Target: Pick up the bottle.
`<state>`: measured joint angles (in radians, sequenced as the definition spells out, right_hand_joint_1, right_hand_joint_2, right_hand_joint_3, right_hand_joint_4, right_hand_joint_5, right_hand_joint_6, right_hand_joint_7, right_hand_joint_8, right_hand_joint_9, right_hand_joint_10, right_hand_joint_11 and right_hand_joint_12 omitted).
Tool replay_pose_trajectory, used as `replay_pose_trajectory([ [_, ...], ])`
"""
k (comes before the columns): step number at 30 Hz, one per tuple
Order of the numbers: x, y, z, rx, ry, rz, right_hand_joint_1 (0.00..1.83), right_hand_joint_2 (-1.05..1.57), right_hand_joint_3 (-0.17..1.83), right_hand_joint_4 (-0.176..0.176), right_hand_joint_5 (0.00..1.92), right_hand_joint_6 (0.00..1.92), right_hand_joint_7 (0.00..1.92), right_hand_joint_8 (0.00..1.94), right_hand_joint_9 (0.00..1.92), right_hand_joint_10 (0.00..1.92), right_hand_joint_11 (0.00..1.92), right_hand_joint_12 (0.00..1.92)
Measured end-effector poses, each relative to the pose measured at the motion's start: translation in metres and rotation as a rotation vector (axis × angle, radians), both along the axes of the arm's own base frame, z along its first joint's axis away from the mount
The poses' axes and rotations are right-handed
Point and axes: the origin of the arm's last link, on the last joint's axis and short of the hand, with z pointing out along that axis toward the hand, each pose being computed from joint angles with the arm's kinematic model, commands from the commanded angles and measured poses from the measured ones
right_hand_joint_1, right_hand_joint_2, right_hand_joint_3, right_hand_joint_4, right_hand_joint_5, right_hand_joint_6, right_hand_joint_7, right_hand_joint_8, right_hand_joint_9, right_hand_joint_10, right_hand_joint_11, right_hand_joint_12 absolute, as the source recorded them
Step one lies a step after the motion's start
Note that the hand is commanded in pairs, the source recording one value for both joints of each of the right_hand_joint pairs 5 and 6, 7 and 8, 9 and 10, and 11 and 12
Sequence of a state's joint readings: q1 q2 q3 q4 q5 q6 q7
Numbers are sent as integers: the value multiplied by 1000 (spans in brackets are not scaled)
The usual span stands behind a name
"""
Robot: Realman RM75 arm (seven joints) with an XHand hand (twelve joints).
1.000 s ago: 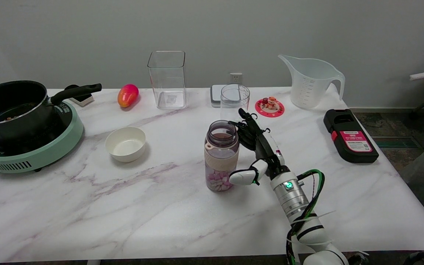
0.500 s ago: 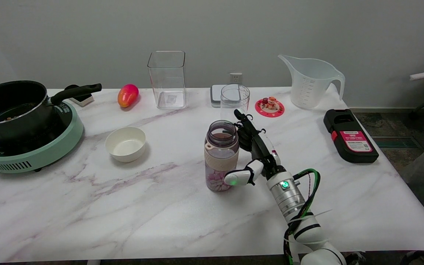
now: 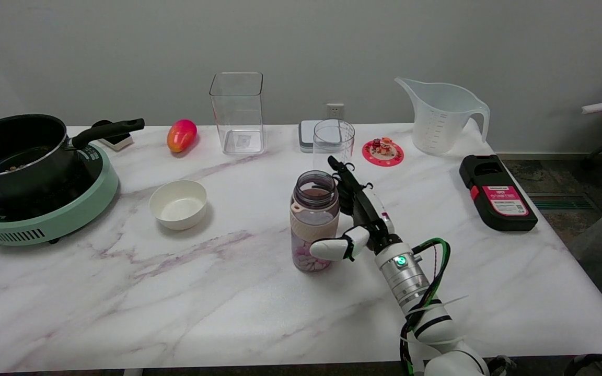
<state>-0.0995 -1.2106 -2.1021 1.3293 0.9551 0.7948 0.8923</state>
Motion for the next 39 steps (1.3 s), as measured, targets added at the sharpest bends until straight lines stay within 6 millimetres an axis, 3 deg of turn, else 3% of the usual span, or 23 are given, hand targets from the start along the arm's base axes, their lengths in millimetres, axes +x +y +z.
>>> replay_pose_trajectory([
  [12, 0, -5, -1, 10, -10, -7, 1282, 14, 505, 0, 233, 233, 476, 476, 537, 537, 505, 505],
  [17, 0, -8, -1, 12, -14, -8, 1309, 147, 498, 0, 351, 351, 489, 489, 556, 556, 605, 605],
  [27, 0, -13, -2, 18, -21, -15, 1352, 333, 688, 0, 481, 481, 521, 521, 709, 709, 712, 712],
  [29, 0, -13, -2, 19, -23, -16, 1356, 383, 694, 0, 515, 515, 588, 588, 763, 763, 721, 721],
  [32, 0, -14, -2, 21, -24, -17, 1339, 503, 633, 0, 612, 612, 922, 922, 893, 893, 738, 738],
  [35, 0, -15, -2, 22, -25, -19, 1315, 554, 601, 0, 705, 705, 1074, 1074, 975, 975, 743, 743],
  [39, 0, -16, -2, 22, -25, -19, 1255, 585, 615, 0, 983, 983, 1274, 1274, 1111, 1111, 773, 773],
])
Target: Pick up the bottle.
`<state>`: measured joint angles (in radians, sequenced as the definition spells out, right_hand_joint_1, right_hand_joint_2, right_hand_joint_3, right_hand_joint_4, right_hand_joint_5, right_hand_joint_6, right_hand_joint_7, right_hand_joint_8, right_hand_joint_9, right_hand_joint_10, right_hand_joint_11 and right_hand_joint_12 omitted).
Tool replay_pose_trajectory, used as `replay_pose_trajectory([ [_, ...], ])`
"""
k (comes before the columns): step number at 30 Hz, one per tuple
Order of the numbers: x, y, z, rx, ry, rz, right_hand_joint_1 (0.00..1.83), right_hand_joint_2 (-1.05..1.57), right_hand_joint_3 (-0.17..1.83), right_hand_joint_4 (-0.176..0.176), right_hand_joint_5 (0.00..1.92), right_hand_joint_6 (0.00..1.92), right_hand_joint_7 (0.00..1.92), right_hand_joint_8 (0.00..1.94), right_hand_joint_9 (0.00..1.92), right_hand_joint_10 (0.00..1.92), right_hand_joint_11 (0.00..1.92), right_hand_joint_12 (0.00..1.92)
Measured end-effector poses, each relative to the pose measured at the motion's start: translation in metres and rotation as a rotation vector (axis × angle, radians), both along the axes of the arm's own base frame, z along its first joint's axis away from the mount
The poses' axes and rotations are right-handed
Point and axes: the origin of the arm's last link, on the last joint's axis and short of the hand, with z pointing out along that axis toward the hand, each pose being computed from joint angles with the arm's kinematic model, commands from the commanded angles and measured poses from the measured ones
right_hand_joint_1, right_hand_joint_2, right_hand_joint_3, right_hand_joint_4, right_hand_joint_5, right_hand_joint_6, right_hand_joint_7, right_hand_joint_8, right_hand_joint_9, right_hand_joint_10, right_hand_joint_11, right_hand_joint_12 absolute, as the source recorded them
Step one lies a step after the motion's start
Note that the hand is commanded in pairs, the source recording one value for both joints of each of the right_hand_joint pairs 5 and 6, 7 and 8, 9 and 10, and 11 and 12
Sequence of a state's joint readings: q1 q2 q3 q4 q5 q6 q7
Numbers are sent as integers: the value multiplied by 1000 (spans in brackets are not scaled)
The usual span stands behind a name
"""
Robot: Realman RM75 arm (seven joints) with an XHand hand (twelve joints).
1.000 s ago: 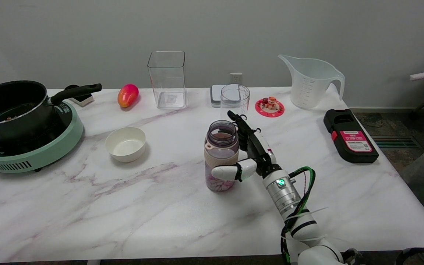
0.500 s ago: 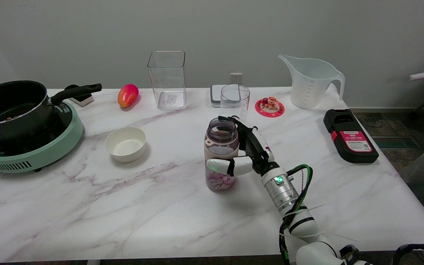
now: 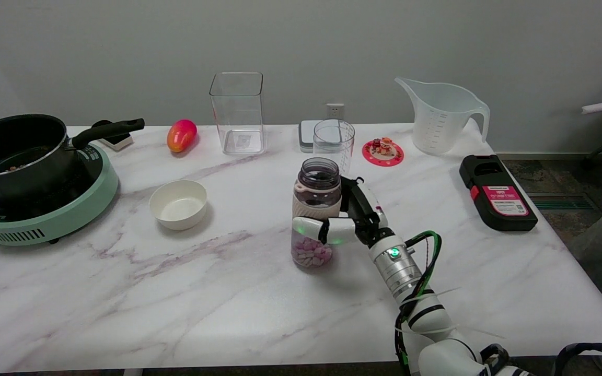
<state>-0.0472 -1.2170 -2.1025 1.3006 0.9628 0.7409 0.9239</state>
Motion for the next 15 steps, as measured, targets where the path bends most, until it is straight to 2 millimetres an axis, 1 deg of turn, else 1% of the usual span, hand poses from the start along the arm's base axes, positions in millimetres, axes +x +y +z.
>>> replay_pose_trajectory([
  [2, 0, 0, 0, 0, 0, 1, 1246, 620, 609, 0, 1039, 1039, 1316, 1316, 1152, 1152, 810, 810],
  [7, 1, -1, 0, -1, -1, 4, 1251, 643, 587, 0, 1053, 1053, 1335, 1335, 1175, 1175, 835, 835],
  [12, 6, -3, 1, -10, -7, 27, 1280, 761, 557, 0, 1098, 1098, 1387, 1387, 1246, 1246, 910, 910],
  [15, 12, -3, 3, -19, -12, 50, 1286, 891, 537, 0, 1181, 1181, 1466, 1466, 1351, 1351, 994, 994],
])
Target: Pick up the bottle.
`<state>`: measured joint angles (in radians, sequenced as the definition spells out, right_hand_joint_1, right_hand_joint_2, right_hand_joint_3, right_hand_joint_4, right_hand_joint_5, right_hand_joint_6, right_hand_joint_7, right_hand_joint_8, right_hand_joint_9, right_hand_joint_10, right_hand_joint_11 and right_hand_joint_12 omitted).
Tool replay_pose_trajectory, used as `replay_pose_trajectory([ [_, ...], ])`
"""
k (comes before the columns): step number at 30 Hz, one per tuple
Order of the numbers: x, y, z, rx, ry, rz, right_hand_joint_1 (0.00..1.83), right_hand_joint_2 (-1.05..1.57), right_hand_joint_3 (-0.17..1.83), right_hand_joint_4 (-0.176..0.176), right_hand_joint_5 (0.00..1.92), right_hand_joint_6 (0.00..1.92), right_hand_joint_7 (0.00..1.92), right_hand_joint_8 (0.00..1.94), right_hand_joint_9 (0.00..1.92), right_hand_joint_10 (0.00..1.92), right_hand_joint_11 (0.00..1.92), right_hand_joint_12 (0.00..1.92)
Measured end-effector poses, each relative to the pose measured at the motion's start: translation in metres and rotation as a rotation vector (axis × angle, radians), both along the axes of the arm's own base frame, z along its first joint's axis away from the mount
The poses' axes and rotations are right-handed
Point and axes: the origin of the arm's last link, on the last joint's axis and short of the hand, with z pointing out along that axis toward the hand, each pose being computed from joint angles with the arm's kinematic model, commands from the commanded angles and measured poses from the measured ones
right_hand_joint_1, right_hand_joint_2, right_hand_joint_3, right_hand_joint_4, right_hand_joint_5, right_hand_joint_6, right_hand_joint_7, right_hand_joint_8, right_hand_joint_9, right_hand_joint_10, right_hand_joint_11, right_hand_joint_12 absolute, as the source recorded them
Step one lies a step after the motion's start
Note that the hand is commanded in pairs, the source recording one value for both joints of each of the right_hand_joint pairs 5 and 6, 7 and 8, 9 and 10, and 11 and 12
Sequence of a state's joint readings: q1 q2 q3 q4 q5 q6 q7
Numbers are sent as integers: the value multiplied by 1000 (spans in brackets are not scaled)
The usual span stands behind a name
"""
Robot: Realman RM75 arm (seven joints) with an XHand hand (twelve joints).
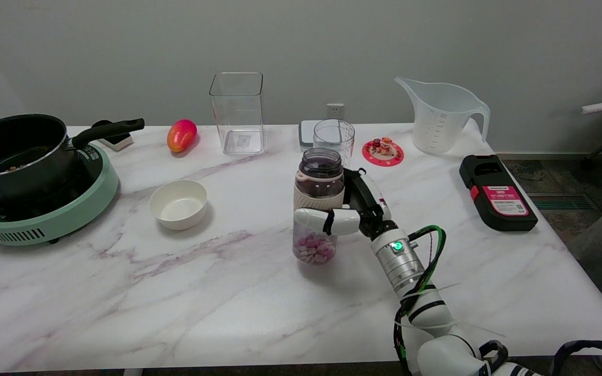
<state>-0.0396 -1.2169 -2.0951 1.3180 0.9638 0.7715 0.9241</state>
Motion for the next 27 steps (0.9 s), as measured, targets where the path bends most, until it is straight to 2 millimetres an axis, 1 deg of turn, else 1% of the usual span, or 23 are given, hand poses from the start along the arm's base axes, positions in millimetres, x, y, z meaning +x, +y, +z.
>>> replay_pose_trajectory([
  [3, 5, -1, 2, -9, 0, 20, 1255, 1236, 410, 0, 1472, 1472, 1637, 1637, 1545, 1545, 1216, 1216],
  [4, 7, -1, 4, -13, 1, 27, 1238, 1313, 371, 0, 1530, 1530, 1677, 1677, 1584, 1584, 1258, 1258],
  [7, 13, -1, 7, -25, 4, 48, 1200, 1458, 292, 0, 1642, 1642, 1727, 1727, 1634, 1634, 1327, 1327],
  [10, 19, -2, 11, -36, 7, 66, 1166, 1547, 265, 0, 1692, 1692, 1753, 1753, 1668, 1668, 1383, 1383],
  [11, 21, -2, 13, -40, 8, 71, 1164, 1571, 258, 0, 1722, 1722, 1772, 1772, 1691, 1691, 1450, 1450],
  [12, 22, -2, 14, -43, 8, 76, 1169, 1571, 255, 0, 1731, 1731, 1781, 1781, 1701, 1701, 1462, 1462],
  [15, 27, -2, 17, -55, 11, 91, 1194, 1571, 244, 0, 1794, 1794, 1830, 1830, 1766, 1766, 1588, 1588],
  [17, 31, -2, 20, -66, 15, 102, 1205, 1571, 242, 0, 1836, 1836, 1855, 1855, 1791, 1791, 1637, 1637],
  [21, 37, -3, 28, -92, 27, 123, 1222, 1571, 238, 0, 1872, 1872, 1881, 1881, 1815, 1815, 1678, 1678],
  [27, 49, -2, 42, -141, 54, 152, 1230, 1571, 232, 0, 1889, 1889, 1893, 1893, 1823, 1823, 1686, 1686],
])
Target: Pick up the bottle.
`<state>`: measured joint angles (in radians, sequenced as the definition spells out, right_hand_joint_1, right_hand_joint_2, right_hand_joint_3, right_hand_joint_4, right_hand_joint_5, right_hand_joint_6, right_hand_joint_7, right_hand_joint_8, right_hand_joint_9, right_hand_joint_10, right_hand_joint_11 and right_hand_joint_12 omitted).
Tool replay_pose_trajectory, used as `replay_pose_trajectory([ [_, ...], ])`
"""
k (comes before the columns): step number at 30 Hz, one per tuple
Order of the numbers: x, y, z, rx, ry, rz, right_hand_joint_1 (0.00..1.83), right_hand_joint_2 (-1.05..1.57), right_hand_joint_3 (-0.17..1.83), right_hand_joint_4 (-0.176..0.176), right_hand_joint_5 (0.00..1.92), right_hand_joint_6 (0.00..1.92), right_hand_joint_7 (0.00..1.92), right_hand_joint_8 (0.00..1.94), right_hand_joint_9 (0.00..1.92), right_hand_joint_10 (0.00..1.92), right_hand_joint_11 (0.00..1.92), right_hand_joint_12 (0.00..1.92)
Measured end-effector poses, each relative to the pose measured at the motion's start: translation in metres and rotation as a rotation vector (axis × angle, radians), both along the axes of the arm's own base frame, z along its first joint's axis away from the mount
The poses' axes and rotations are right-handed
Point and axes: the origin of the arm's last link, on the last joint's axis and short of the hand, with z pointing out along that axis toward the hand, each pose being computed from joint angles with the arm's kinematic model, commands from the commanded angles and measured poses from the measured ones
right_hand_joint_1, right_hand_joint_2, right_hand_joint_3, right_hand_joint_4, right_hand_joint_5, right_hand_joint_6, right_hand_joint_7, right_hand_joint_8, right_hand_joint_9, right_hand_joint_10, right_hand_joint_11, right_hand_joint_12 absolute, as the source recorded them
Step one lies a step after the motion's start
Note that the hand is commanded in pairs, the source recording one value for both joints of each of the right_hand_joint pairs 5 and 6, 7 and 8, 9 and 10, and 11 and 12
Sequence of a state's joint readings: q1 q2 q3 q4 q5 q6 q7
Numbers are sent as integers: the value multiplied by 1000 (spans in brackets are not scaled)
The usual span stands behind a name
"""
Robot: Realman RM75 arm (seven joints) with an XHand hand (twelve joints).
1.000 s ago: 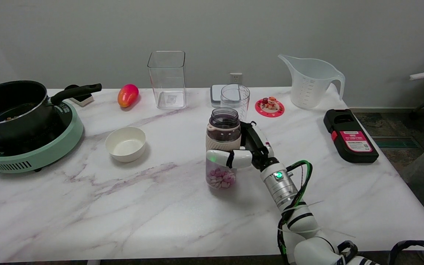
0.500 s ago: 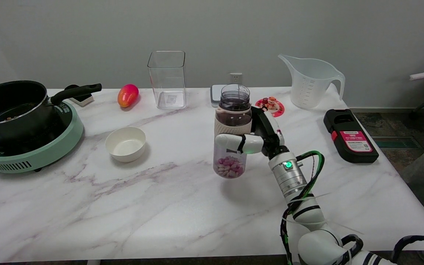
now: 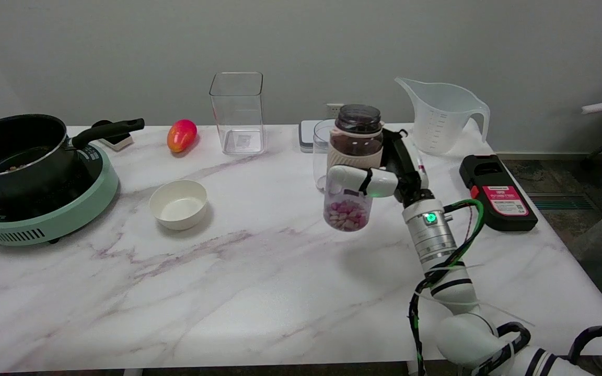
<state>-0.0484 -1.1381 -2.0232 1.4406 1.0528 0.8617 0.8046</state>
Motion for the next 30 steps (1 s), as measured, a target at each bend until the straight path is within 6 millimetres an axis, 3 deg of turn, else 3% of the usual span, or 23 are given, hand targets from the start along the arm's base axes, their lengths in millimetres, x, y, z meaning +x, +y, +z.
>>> replay_pose_trajectory([
  [12, 29, 3, 43, -115, 81, 60, 1237, 1571, 233, 0, 1866, 1866, 1883, 1883, 1814, 1814, 1664, 1664],
  [19, 51, 11, 81, -205, 173, 69, 1232, 1571, 237, 0, 1834, 1834, 1865, 1865, 1793, 1793, 1638, 1638],
  [24, 65, 13, 108, -249, 253, 38, 1210, 1571, 348, 0, 1761, 1761, 1811, 1811, 1733, 1733, 1579, 1579],
  [30, 77, 10, 130, -265, 376, -36, 1344, 1332, 484, 0, 1703, 1703, 1745, 1745, 1668, 1668, 1495, 1495],
])
